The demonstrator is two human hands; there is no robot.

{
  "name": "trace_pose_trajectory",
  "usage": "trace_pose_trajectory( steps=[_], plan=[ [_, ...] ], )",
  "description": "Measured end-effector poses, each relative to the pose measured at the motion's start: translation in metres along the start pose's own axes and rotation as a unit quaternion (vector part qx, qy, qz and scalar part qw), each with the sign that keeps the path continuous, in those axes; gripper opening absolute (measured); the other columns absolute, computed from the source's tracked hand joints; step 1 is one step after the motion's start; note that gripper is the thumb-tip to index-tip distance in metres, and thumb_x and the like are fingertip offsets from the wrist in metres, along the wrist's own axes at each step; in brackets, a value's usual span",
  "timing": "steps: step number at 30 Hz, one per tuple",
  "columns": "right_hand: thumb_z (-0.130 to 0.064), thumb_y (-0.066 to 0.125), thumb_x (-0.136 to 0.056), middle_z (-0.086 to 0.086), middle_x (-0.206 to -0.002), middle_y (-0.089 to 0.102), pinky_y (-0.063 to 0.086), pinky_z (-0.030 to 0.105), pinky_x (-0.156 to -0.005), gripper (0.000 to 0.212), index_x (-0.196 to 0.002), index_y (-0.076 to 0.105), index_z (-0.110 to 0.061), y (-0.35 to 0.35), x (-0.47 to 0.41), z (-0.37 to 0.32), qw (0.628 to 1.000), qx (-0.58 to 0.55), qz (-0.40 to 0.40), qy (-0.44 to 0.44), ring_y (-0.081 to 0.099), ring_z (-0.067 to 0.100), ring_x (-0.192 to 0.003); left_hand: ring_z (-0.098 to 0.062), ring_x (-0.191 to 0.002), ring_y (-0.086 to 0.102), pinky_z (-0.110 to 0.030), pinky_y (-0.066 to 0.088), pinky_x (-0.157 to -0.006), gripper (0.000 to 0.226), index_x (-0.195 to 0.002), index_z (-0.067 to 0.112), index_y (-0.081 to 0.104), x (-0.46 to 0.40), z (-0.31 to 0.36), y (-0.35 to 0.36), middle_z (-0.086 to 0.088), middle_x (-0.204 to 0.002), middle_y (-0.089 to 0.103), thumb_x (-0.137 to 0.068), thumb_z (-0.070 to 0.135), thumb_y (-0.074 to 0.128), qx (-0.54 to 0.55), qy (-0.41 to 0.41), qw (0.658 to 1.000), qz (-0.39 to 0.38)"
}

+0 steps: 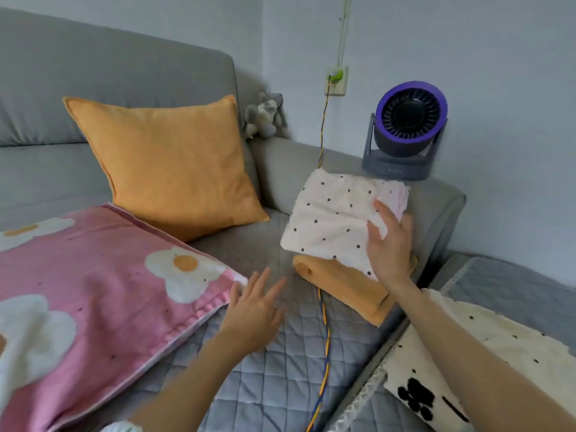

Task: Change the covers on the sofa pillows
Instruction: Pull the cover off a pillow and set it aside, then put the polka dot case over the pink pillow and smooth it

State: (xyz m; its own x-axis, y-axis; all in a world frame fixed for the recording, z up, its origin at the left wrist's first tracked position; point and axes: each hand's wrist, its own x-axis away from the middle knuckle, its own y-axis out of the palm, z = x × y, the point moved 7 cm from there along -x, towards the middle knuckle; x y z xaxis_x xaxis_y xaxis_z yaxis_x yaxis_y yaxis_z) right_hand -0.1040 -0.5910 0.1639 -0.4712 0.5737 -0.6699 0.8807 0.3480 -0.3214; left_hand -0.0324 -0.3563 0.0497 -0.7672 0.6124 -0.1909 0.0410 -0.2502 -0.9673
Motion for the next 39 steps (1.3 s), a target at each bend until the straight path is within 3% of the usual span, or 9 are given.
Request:
trace_pose_trajectory(
  steps=[5,8,11,14,17,26,31,36,39],
  plan=[
    [-0.045,0.034,-0.092,0.015,-0.138,0.04,0.03,0.036,-0.097,0.049,-0.131,0.045,-0.017,0.038,0.023,0.121,0.878,0.298,-0.306,0.215,0.034,0.035,-0.125,-0.012,-0.145,0.0,-0.042,-0.006,-0.116,0.087,-0.147,0.039,0.011,0.009,-0.02,0.034,0.008,-0.157,0.006,-0.068,0.062,-0.017,-0.022,-0.035,0.999,-0.022],
    [-0.051,0.043,-0.089,0.015,-0.143,0.027,0.026,0.049,-0.101,0.05,-0.128,0.047,-0.019,0.023,0.016,0.105,0.893,0.364,-0.189,0.187,0.027,0.036,-0.128,-0.01,-0.144,0.0,-0.042,-0.006,-0.116,0.085,-0.147,0.04,0.009,0.01,-0.018,0.033,0.009,-0.157,0.005,-0.068,0.059,-0.016,-0.023,-0.037,0.999,-0.018],
    [-0.049,0.043,-0.091,0.015,-0.148,0.029,0.026,0.054,-0.101,0.048,-0.127,0.055,-0.021,0.024,0.0,0.044,0.923,0.377,-0.07,-0.035,0.029,0.035,-0.132,-0.01,-0.144,0.002,-0.04,-0.006,-0.116,0.083,-0.147,0.04,0.01,0.011,-0.019,0.034,0.01,-0.157,0.006,-0.07,0.059,-0.016,-0.023,-0.036,0.999,-0.003],
    [-0.053,0.028,-0.095,0.004,-0.149,0.03,0.021,0.051,-0.106,0.048,-0.137,0.041,-0.034,0.057,0.003,0.035,0.92,0.325,-0.209,-0.062,0.027,0.032,-0.137,-0.011,-0.144,0.007,-0.039,-0.005,-0.115,0.08,-0.146,0.039,0.016,0.013,-0.019,0.034,0.009,-0.157,0.011,-0.074,0.059,-0.012,-0.02,-0.029,0.999,0.01],
    [-0.043,0.02,-0.1,-0.001,-0.155,0.011,0.015,0.048,-0.109,0.045,-0.143,0.02,-0.034,0.091,0.054,0.064,0.815,0.372,-0.443,-0.032,0.012,0.029,-0.14,-0.016,-0.142,0.023,-0.043,0.008,-0.115,0.069,-0.143,0.035,0.031,0.016,-0.021,0.037,0.005,-0.153,0.027,-0.084,0.055,0.002,-0.026,-0.027,0.999,0.022],
    [-0.061,0.034,-0.091,-0.002,-0.157,-0.017,0.0,0.048,-0.115,0.075,-0.149,-0.003,-0.031,0.03,0.116,0.055,0.778,0.37,-0.508,-0.002,-0.01,0.024,-0.145,-0.021,-0.138,0.033,-0.044,0.016,-0.112,0.062,-0.14,0.032,0.039,0.033,-0.019,0.035,0.002,-0.147,0.04,-0.088,0.047,0.01,-0.026,-0.02,0.999,0.033],
    [-0.093,0.004,-0.058,0.01,-0.156,0.014,0.013,0.044,-0.112,0.12,-0.148,0.015,-0.015,-0.079,0.185,0.062,0.81,0.45,-0.371,0.064,0.023,0.03,-0.14,-0.018,-0.143,0.018,-0.04,0.002,-0.115,0.07,-0.143,0.033,0.032,0.051,-0.018,0.031,0.005,-0.153,0.027,-0.083,0.05,0.0,-0.008,-0.02,0.999,0.032],
    [-0.023,0.054,-0.08,0.016,-0.094,0.068,0.048,0.041,-0.078,0.029,-0.101,0.061,-0.005,-0.099,0.196,0.049,0.879,0.401,-0.253,0.049,0.064,0.033,-0.081,-0.024,-0.131,0.043,-0.04,0.015,-0.11,0.051,-0.136,0.027,0.046,0.105,-0.015,0.029,0.001,-0.142,0.047,-0.092,0.04,0.024,-0.033,0.014,0.999,0.028],
    [-0.016,0.049,-0.094,0.011,-0.097,0.068,0.043,0.036,-0.074,0.034,-0.127,0.051,-0.011,-0.096,0.17,0.017,0.939,0.284,-0.162,0.105,0.06,0.031,-0.088,-0.019,-0.132,0.043,-0.032,0.016,-0.114,0.059,-0.136,0.027,0.045,0.131,-0.021,0.014,0.007,-0.145,0.037,-0.09,0.051,0.019,-0.022,0.061,0.997,-0.046]
  ],
)
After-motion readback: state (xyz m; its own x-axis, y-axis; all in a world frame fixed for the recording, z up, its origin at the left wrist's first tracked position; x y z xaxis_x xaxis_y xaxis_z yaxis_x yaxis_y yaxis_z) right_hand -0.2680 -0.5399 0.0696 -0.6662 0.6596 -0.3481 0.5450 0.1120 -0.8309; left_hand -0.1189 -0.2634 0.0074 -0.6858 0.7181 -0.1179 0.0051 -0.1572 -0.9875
